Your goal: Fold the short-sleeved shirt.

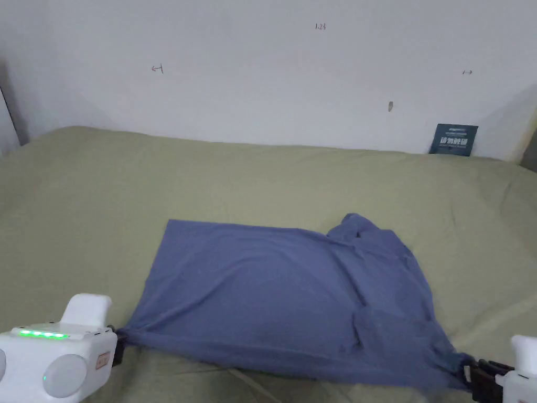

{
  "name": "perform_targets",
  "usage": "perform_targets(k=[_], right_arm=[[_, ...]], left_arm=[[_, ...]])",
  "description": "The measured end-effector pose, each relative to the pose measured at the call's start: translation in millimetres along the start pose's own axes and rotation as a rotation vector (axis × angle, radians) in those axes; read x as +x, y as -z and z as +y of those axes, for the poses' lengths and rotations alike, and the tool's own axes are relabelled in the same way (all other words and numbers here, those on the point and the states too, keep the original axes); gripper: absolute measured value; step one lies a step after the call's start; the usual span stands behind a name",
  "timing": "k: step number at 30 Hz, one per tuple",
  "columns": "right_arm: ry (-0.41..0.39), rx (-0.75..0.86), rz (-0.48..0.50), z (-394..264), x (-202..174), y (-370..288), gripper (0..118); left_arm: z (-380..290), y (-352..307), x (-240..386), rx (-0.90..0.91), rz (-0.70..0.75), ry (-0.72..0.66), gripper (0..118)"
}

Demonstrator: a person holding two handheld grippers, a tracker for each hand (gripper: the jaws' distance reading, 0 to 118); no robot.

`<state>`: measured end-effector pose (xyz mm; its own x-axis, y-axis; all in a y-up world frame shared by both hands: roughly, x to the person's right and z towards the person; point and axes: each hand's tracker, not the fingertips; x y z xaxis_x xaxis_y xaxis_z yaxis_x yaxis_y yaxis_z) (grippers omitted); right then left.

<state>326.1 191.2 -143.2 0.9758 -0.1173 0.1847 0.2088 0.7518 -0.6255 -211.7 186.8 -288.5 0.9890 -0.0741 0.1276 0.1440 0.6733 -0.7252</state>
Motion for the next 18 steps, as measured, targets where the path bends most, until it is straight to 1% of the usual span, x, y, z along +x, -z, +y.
perform_targets(k=[5,8,9,10,11,12,13,14,15,16,17,18], right_arm=[[0.008,-0.029,0.002,-12,3,0,3],[0.004,-0.061,-0.004,-17,4,9,3],[0.004,-0.074,-0.008,-19,6,13,4],[0.014,-0.083,-0.011,-21,9,17,9],[0.034,-0.092,-0.003,-23,11,21,19],[0.069,-0.096,0.0,-24,13,22,27],[0.102,-0.089,-0.016,-26,15,22,27],[0.122,-0.088,-0.017,-27,17,22,74],[0.137,-0.081,-0.018,-28,18,22,111],[0.146,0.032,-0.026,-25,20,13,117],[0.155,0.005,0.006,-21,19,12,113],[0.162,-0.007,-0.001,-17,19,11,113]], left_arm=[[-18,-1,0,-0.028,-0.003,-0.019,1],[-23,5,0,-0.046,0.001,-0.003,1],[-26,9,2,-0.057,-0.005,-0.008,3],[-29,11,1,-0.066,-0.013,-0.019,13],[-31,14,0,-0.071,-0.023,-0.033,29],[-32,14,0,-0.08,-0.037,-0.046,40],[-36,15,1,-0.083,-0.03,-0.056,40],[-38,16,1,-0.089,-0.034,-0.06,93],[-40,15,1,-0.091,-0.036,-0.061,118],[-37,1,3,-0.032,-0.033,-0.08,118],[-42,-4,8,-0.035,-0.03,-0.087,117],[-41,-10,9,-0.013,-0.032,-0.105,117]])
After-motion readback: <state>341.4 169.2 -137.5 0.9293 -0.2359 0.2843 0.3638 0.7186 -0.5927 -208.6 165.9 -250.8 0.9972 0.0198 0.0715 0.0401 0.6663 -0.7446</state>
